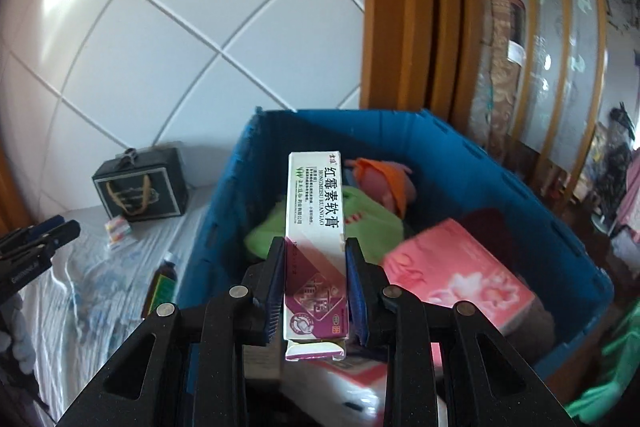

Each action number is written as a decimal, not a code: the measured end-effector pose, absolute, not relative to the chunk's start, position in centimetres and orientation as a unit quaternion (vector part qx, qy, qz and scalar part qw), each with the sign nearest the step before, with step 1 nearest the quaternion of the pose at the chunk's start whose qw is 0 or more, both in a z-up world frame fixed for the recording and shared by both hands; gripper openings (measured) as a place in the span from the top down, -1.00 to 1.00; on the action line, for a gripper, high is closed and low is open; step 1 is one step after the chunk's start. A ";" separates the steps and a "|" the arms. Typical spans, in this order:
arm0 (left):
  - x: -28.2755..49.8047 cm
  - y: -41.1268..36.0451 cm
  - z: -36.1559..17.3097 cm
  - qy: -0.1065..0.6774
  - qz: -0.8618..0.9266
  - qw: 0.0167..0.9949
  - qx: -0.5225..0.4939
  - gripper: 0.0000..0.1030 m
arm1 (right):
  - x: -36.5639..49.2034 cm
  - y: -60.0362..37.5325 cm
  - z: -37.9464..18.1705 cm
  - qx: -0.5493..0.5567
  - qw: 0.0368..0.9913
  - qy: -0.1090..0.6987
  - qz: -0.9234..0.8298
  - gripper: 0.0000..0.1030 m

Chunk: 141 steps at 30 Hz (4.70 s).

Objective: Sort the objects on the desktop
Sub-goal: 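Release the ointment box into the crate and drop the bottle beside the crate, then grasp the syrup bottle with the right tool while the left tool grasps the white pad pack, then carry the bottle with the right tool while the left tool carries the pad pack to the crate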

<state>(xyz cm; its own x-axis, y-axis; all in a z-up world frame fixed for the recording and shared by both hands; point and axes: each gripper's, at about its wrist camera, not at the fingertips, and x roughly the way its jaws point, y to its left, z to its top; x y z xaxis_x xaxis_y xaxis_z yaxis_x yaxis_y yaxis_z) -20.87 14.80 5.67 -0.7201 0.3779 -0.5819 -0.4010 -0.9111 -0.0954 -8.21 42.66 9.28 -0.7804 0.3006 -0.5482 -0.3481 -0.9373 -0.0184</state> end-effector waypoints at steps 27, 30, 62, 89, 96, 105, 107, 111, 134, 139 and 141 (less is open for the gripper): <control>-29.6 -9.6 -9.0 -0.009 0.897 0.056 -0.437 -0.41 | -18.2 23.8 -2.4 -0.379 0.021 0.073 0.922 -1.00; -32.5 -10.8 -10.8 -0.004 0.891 0.064 -0.450 -0.41 | -20.1 24.9 -7.7 -0.444 0.087 0.089 0.887 -1.00; -56.7 -0.6 -23.6 0.110 0.840 0.227 -0.480 -0.28 | -31.8 28.8 -18.8 -0.519 0.232 0.143 0.810 -0.05; -47.2 -1.3 -22.4 0.116 0.821 0.223 -0.513 -0.07 | -32.3 19.8 -18.8 -0.560 0.064 0.093 0.821 -0.29; -44.6 -1.6 -20.0 0.093 0.828 0.227 -0.504 0.26 | -32.0 19.1 -18.5 -0.552 0.056 0.091 0.827 -0.01; -41.4 -3.4 -18.3 0.081 0.833 0.213 -0.505 0.26 | -29.6 19.1 -16.5 -0.544 0.044 0.089 0.833 0.00; -40.2 -3.7 -16.7 0.074 0.839 0.216 -0.493 0.26 | -28.9 19.3 -16.0 -0.538 0.043 0.094 0.837 0.00; -37.9 -3.1 -13.0 0.070 0.856 0.224 -0.461 0.26 | -28.2 19.1 -13.6 -0.513 0.036 0.092 0.853 0.01; -21.0 13.5 10.2 0.055 0.905 0.336 -0.256 0.26 | -9.6 28.8 13.6 -0.243 0.099 0.051 0.964 0.01; -17.9 20.3 12.7 0.058 0.895 0.368 -0.244 0.26 | -5.6 34.6 16.3 -0.222 0.139 0.051 0.964 0.01; -16.4 23.4 13.4 0.061 0.890 0.380 -0.246 0.26 | -4.3 37.1 17.0 -0.220 0.156 0.050 0.962 0.01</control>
